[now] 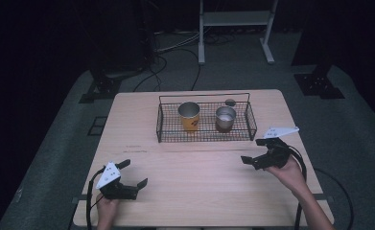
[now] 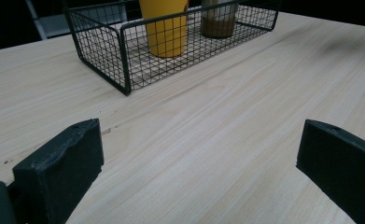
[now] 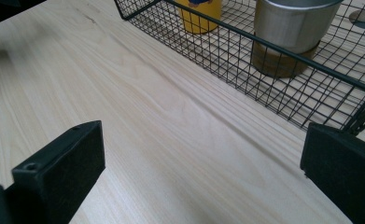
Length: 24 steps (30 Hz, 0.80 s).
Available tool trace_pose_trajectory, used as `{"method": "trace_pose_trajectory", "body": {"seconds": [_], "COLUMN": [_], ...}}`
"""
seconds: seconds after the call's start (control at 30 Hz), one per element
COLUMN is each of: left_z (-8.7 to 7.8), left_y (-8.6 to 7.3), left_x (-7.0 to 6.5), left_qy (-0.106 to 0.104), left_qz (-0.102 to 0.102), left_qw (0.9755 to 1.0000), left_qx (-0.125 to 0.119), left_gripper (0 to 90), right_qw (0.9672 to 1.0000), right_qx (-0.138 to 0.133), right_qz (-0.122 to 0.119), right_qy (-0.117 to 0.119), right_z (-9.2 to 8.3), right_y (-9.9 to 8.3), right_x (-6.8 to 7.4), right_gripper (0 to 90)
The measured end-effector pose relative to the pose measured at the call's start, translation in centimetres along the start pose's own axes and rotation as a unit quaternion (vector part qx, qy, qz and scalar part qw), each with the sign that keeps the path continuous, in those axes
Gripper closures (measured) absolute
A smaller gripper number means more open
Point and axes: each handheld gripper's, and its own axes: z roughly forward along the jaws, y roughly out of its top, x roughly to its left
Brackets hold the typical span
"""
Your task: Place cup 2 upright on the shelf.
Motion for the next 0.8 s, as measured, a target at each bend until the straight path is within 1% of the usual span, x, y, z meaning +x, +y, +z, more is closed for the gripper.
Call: {"method": "trace_pose_trajectory", "body": {"seconds": [0.27, 0.4, 0.57, 0.67, 0.73, 0.8], "left_z": [0.0, 0.0, 0.0, 0.0, 0.0, 0.0], "left_y": [0.0, 0.0, 0.0, 0.0, 0.0, 0.0], "left_x": [0.0, 0.0, 0.0, 0.0, 0.0, 0.0], "left_qy": [0.000, 0.000, 0.000, 0.000, 0.001, 0.001], "left_qz": [0.001, 0.001, 0.002, 0.001, 0.002, 0.002], "left_qw": [1.0000, 1.0000, 1.0000, 1.0000, 1.0000, 1.0000], "left_qx": [0.002, 0.002, 0.002, 0.002, 0.002, 0.002], "left_gripper": [0.0, 0.0, 0.0, 0.0, 0.0, 0.0], "right_qw": [1.0000, 1.0000, 0.9999, 0.9998, 0.9999, 0.9999], "right_qx": [-0.001, 0.001, 0.001, -0.004, -0.003, -0.003], "right_qz": [0.008, 0.007, 0.012, 0.018, 0.013, 0.015], "right_qy": [0.001, -0.001, -0.001, 0.000, -0.001, -0.003], "right_z": [-0.1, -0.2, -0.3, -0.5, -0.6, -0.8], "right_y": [-1.2, -1.8, -2.5, -2.9, -3.1, -3.3], "right_x": [0.0, 0.0, 0.1, 0.1, 0.2, 0.2], "right_gripper": [0.0, 0.0, 0.0, 0.0, 0.0, 0.0]}}
